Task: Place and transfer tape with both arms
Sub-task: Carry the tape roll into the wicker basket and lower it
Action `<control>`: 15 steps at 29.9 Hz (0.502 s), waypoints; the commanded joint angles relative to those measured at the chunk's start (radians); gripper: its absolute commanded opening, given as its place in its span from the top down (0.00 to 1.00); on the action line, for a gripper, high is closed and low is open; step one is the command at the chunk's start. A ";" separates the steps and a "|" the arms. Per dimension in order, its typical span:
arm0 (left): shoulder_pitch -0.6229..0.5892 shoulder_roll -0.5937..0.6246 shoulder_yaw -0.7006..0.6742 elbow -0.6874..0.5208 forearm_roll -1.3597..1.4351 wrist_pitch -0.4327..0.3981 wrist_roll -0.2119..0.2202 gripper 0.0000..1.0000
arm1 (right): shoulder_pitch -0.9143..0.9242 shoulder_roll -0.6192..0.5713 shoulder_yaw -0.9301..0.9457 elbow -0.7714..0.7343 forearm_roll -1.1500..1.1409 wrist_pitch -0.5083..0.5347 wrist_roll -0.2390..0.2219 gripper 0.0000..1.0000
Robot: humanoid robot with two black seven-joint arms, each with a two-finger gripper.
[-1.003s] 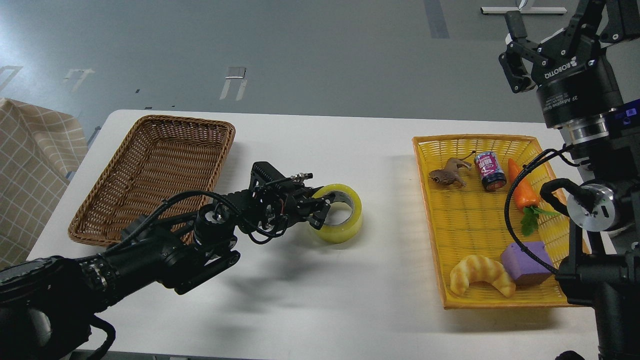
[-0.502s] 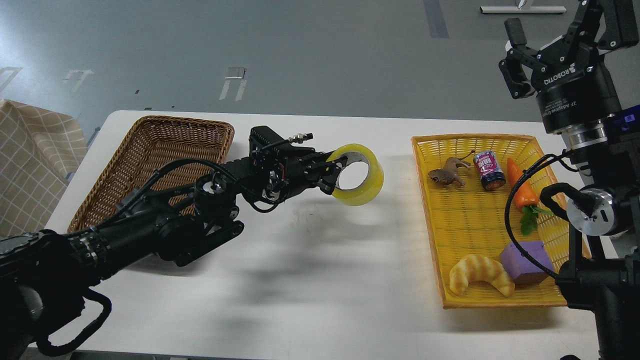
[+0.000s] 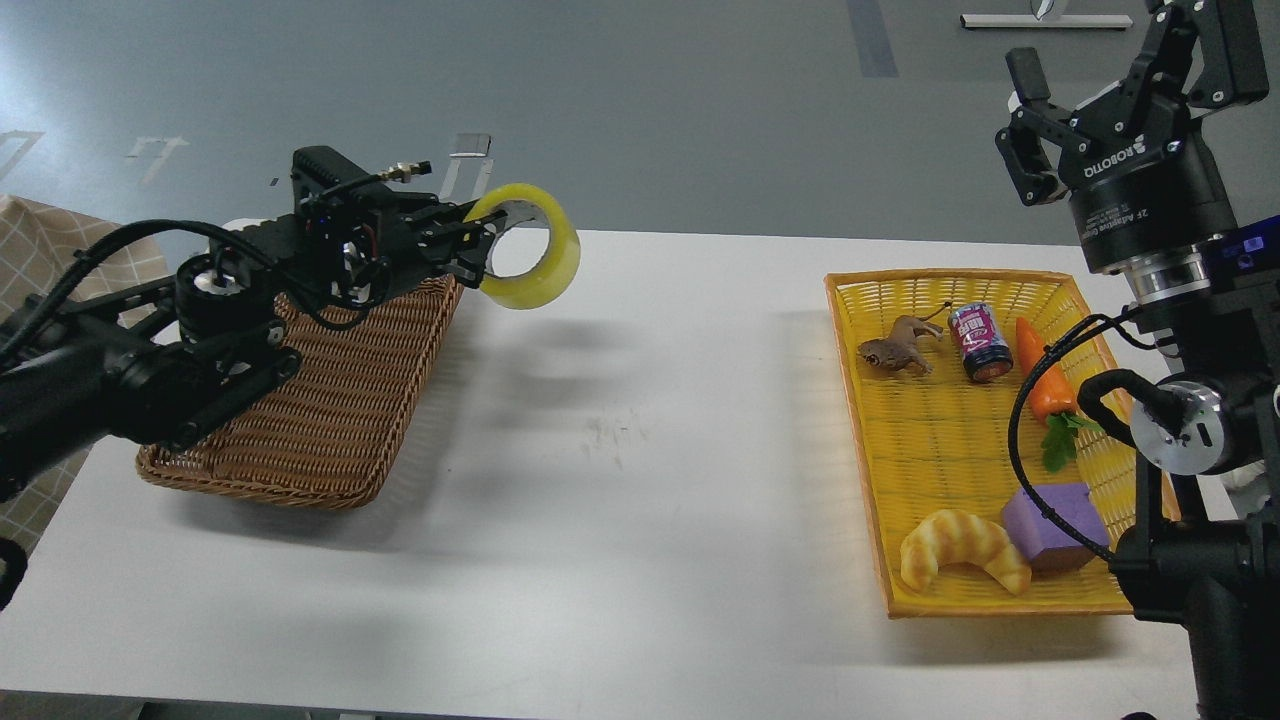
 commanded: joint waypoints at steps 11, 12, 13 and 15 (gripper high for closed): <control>0.089 0.146 0.007 0.068 -0.039 0.004 -0.114 0.84 | -0.008 0.000 -0.001 -0.001 -0.001 -0.001 0.000 0.00; 0.095 0.147 0.007 0.081 -0.039 0.004 -0.124 0.84 | -0.011 0.000 -0.003 -0.001 -0.001 0.001 0.000 0.00; 0.096 0.147 0.007 0.081 -0.039 0.004 -0.125 0.84 | -0.011 0.000 -0.003 -0.001 -0.001 0.001 0.000 0.00; 0.102 0.147 0.007 0.094 -0.040 0.006 -0.135 0.83 | -0.011 0.000 -0.003 -0.001 0.000 -0.001 0.002 0.00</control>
